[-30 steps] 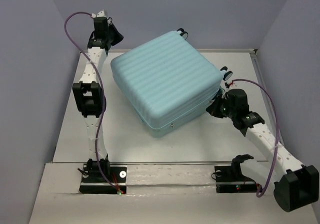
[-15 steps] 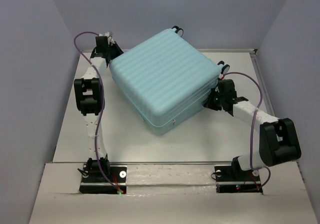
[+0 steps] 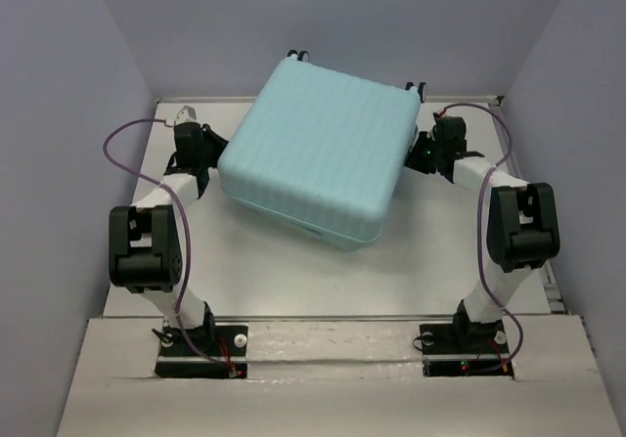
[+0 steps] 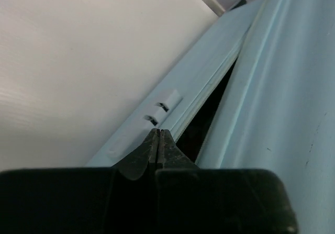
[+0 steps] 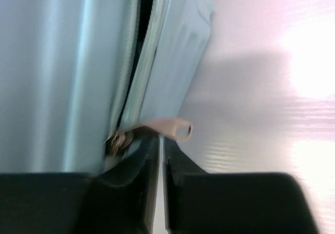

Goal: Pack the luggage

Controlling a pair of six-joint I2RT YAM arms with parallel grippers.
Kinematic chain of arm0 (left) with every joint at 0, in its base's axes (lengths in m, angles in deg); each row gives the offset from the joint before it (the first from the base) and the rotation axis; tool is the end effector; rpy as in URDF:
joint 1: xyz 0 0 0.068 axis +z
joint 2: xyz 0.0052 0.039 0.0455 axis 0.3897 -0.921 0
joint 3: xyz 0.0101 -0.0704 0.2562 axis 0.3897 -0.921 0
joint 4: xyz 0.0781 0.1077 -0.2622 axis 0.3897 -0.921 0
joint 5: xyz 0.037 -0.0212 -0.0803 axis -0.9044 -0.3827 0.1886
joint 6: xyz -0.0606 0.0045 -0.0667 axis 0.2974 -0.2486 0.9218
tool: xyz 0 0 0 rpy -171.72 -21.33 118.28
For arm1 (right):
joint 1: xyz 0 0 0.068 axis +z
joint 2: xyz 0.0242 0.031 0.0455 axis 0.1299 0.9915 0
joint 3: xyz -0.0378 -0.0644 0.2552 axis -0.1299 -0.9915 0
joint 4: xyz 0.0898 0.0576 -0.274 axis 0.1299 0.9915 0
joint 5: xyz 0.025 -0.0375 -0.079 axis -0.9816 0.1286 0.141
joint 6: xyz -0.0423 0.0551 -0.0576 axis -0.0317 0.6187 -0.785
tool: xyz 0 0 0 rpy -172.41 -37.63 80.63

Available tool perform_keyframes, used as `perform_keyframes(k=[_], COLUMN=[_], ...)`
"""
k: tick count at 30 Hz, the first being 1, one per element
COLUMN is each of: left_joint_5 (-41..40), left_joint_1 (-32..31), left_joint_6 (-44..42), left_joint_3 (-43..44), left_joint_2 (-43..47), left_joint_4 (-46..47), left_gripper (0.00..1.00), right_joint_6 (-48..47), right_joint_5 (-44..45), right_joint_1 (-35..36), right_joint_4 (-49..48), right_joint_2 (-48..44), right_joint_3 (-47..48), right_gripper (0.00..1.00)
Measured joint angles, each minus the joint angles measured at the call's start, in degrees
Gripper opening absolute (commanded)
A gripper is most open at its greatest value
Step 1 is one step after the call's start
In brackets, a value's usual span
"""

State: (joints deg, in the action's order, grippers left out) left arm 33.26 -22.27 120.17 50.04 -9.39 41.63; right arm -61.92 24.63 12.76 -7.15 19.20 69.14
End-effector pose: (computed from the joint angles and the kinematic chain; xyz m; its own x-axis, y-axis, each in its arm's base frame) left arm 0.4459 -0.0132 0.1959 -0.3758 -0.6176 -0.6909 -0.0428 0.7563 -0.6528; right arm 0.4502 0.0598 0.1500 -0.7014 0.3431 -0.6247 0.0381 0.8933 0.4478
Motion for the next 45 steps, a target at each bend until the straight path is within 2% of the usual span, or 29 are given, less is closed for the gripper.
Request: perform_keyframes(k=[1, 2, 4, 5, 6, 7, 8, 9, 10, 11, 13, 14, 15, 17, 18, 19, 21, 22, 24, 25, 26, 28, 33, 37, 40, 43, 44, 45], left_joint_5=[-0.33, -0.87, -2.43, -3.23, -3.82, -4.68, -5.77, -6.67, -7.96, -8.92, -8.57, -8.44, -8.57, -8.39, -8.35, -8.02, -7.26, -6.82, -6.64, -6.56, -7.13, -6.71, -7.13, -8.72, -10.1, -14.1, -15.76, -17.27], left_joint_1=[-0.39, -1.07, -1.53, -1.57, -1.57, -1.57, -1.62, -1.68, -1.64, -1.36, -0.31, 0.2, 0.5, 0.94, 1.01, 1.07, 0.98, 0.39, -2.23, -4.02, -8.98, -18.93, -42.21, -55.67, -58.66, -58.71, -58.62, -58.14], left_joint_6=[0.07, 0.33, 0.68, 0.66, 0.66, 0.5, 0.17, -0.35, -0.98, -1.01, -1.55, -1.97, -2.38, -3.61, -4.0, -4.31, -4.42, -4.83, -5.88, -6.21, -7.34, -8.7, -8.61, -6.8, -5.6, -5.79, -6.23, -6.93], left_joint_3=[-0.57, -1.36, -2.08, -2.25, -2.27, -2.25, -2.03, -1.68, -0.22, 1.55, 5.75, 8.26, 10.8, 15.74, 16.74, 17.38, 17.11, 16.02, 12.7, 11.34, 8.0, 3.06, -9.4, -19.39, -25.57, -26.75, -26.6, -26.16], left_joint_2=[0.79, 1.95, 3.87, 5.18, 6.23, 7.85, 9.11, 10.51, 12.17, 13.0, 13.99, 14.6, 15.39, 17.53, 18.62, 21.4, 24.98, 27.39, 32.15, 33.79, 36.63, 40.7, 47.5, 49.44, 48.65, 44.78, 43.19, 41.4], left_joint_4=[0.28, 0.5, -0.35, -1.44, -2.47, -3.96, -5.49, -7.02, -9.9, -11.78, -13.86, -14.19, -14.97, -16.04, -16.0, -15.8, -16.31, -15.65, -15.82, -16.22, -15.65, -17.18, -18.53, -18.58, -18.4, -18.36, -17.86, -17.53], left_gripper=[0.06, 0.06, 0.06, 0.1, 0.17, 0.37, 0.48, 0.69, 0.77, 0.84, 0.96, 0.96, 0.96, 0.97, 0.96, 0.86, 0.76, 0.56, 0.3, 0.3, 0.18, 0.09, 0.06, 0.06, 0.06, 0.06, 0.06, 0.06], right_joint_6=[0.31, -0.13, -0.39, -0.5, -0.5, -0.66, -0.79, -0.85, -0.83, -0.85, -0.52, -0.61, -0.28, 0.37, 0.9, 1.2, 1.97, 2.38, 2.73, 2.84, 2.91, 3.06, 2.93, 0.94, -0.15, -1.4, -1.86, -2.23], right_joint_5=[-0.13, 0.0, 0.68, 1.05, 1.09, 1.07, 0.61, -0.13, -1.05, -1.88, -3.67, -4.55, -5.51, -7.52, -8.68, -9.88, -11.19, -11.78, -12.9, -13.27, -13.77, -14.19, -14.45, -16.0, -16.72, -17.53, -17.7, -17.7], right_joint_1=[0.0, 0.0, -0.28, -0.5, -0.57, -0.57, -0.44, -0.33, -0.15, 0.07, 0.57, 0.85, 1.25, 1.7, 1.92, 2.01, 2.32, 2.43, 2.78, 3.02, 3.32, 3.85, 4.17, 4.17, 4.17, 4.17, 4.17, 4.17], right_joint_4=[-0.94, -1.14, -0.94, -1.11, -1.14, -1.18, -1.11, -1.07, -1.07, -1.6, -2.45, -2.54, -2.93, -4.13, -5.05, -5.53, -5.9, -5.97, -6.16, -6.08, -6.34, -6.21, -7.89, -14.05, -19.37, -21.9, -22.95, -24.76], right_joint_2=[-0.33, -0.61, -1.9, -2.99, -3.96, -4.76, -6.4, -7.67, -9.07, -10.49, -14.36, -16.44, -18.58, -22.93, -24.65, -26.73, -29.14, -30.4, -32.87, -33.88, -35.34, -38.1, -40.39, -39.82, -39.71, -38.42, -37.7, -37.03], right_joint_3=[0.0, 0.02, -0.11, -0.57, -0.96, -1.29, -2.03, -2.49, -2.84, -3.43, -5.9, -7.04, -8.55, -12.41, -14.53, -16.94, -20.26, -22.08, -25.33, -26.45, -27.89, -30.4, -32.5, -36.37, -40.87, -42.49, -42.58, -42.8], right_gripper=[0.51, 0.56, 0.61, 0.61, 0.61, 0.61, 0.61, 0.6, 0.57, 0.47, 0.37, 0.29, 0.26, 0.14, 0.11, 0.07, 0.07, 0.07, 0.07, 0.07, 0.07, 0.07, 0.07, 0.11, 0.2, 0.25, 0.4, 0.45])
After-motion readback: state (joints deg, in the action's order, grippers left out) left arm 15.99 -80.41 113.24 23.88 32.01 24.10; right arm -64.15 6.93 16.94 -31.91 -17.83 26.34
